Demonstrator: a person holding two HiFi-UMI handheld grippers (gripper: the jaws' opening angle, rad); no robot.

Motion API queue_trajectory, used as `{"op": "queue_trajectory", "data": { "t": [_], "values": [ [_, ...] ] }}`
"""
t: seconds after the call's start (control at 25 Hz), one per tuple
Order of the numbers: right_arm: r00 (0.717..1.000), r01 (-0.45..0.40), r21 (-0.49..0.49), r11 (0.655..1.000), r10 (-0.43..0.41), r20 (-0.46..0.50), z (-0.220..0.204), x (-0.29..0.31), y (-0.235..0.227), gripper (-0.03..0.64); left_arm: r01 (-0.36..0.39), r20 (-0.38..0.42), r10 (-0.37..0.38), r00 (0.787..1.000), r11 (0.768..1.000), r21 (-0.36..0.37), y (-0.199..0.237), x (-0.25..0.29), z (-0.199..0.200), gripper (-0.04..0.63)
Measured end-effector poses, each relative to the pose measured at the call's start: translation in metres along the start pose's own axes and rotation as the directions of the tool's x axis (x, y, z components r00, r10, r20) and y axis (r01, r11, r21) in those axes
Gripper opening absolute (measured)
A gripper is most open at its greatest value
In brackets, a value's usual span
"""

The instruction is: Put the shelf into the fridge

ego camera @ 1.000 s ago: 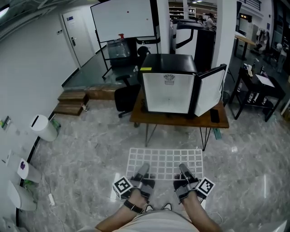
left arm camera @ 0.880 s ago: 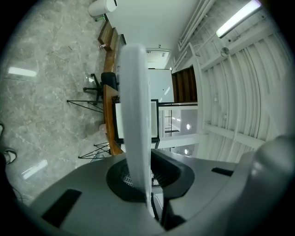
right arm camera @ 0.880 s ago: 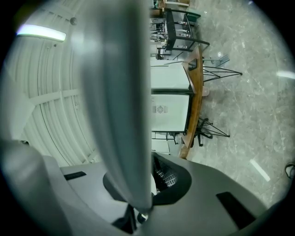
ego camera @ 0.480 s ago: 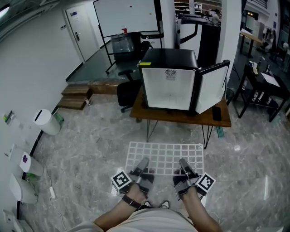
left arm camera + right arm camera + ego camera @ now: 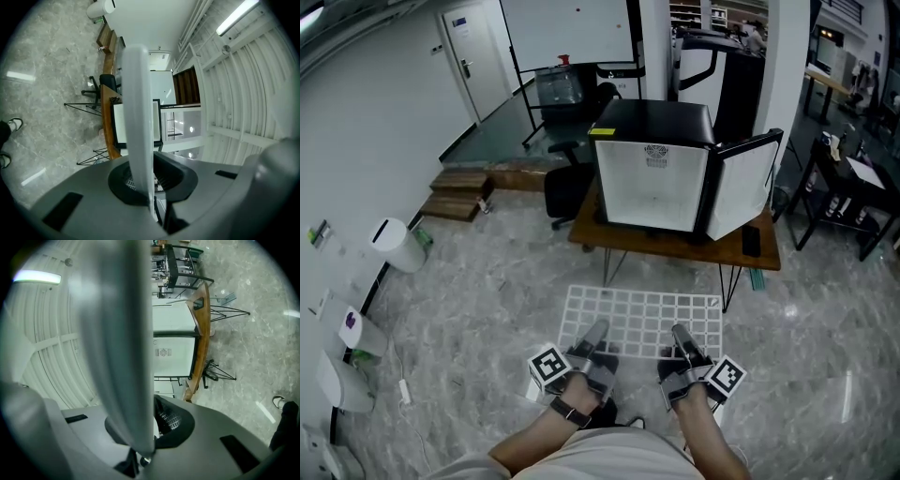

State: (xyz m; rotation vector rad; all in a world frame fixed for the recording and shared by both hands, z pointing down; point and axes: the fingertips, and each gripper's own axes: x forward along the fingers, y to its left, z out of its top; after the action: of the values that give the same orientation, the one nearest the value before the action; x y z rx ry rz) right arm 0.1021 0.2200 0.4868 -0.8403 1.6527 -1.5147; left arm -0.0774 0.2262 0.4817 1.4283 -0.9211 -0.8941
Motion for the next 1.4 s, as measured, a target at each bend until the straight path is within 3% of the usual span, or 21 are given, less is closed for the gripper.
{"op": "queue_trajectory", "data": {
  "t": [0.36, 0.52, 0.92, 1.12, 1.4],
  "values": [
    [0.999, 0.033, -0.021, 0.999, -0.033, 0.008, 0.013, 0.062, -0.014, 0.046, 0.005, -0.02, -0.006, 1.0, 1.0, -0.031, 0.015, 0.05, 0.042, 0.028],
    [0.999, 0.038, -0.03, 0.999, -0.037, 0.031, 0.024, 0.107, -0.021, 0.046, -0.013, -0.054, 0.012, 0.998, 1.0, -0.019, 0.025, 0.088, 0.076, 0.028],
    [0.991, 0.048, -0.054, 0.997, -0.041, 0.127, 0.054, 0.214, -0.032, 0.048, 0.032, -0.163, -0.036, 0.986, 0.999, -0.029, 0.025, 0.192, 0.153, 0.028],
    [0.985, 0.058, -0.062, 0.996, -0.047, 0.165, 0.07, 0.244, -0.033, 0.048, 0.053, -0.212, -0.062, 0.975, 0.997, -0.05, 0.025, 0.231, 0.169, 0.028],
    [0.98, 0.078, -0.082, 0.994, -0.061, 0.189, 0.101, 0.281, -0.038, 0.048, 0.03, -0.238, -0.041, 0.97, 0.998, -0.047, 0.037, 0.278, 0.185, 0.028]
  ]
}}
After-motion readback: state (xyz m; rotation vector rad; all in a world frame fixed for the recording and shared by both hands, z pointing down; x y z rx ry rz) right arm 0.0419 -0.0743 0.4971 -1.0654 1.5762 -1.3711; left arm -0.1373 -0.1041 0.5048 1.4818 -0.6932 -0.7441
